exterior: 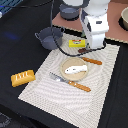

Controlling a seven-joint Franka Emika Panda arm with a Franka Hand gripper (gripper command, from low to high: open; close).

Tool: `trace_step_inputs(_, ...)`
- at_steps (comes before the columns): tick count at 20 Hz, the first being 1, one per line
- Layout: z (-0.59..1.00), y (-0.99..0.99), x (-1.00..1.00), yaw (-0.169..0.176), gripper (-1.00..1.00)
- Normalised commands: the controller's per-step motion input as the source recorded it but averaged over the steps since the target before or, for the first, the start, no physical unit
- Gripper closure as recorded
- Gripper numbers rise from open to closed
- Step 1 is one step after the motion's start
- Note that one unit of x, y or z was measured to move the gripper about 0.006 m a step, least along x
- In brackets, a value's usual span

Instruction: Interact with the objects in diverse but meaningful ways.

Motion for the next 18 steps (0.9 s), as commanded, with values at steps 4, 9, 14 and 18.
trace_step_inputs(4, -0.02, 0.18, -0.67, 0.000, -1.00)
trace_step_inputs(9, 0.19, 0.32, -0.53, 0.000, -1.00)
trace_step_inputs(14, 0.06, 0.40, -0.36, 0.000, -1.00)
trace_step_inputs(18, -0.08, 0.33, -0.35, 0.000, -1.00)
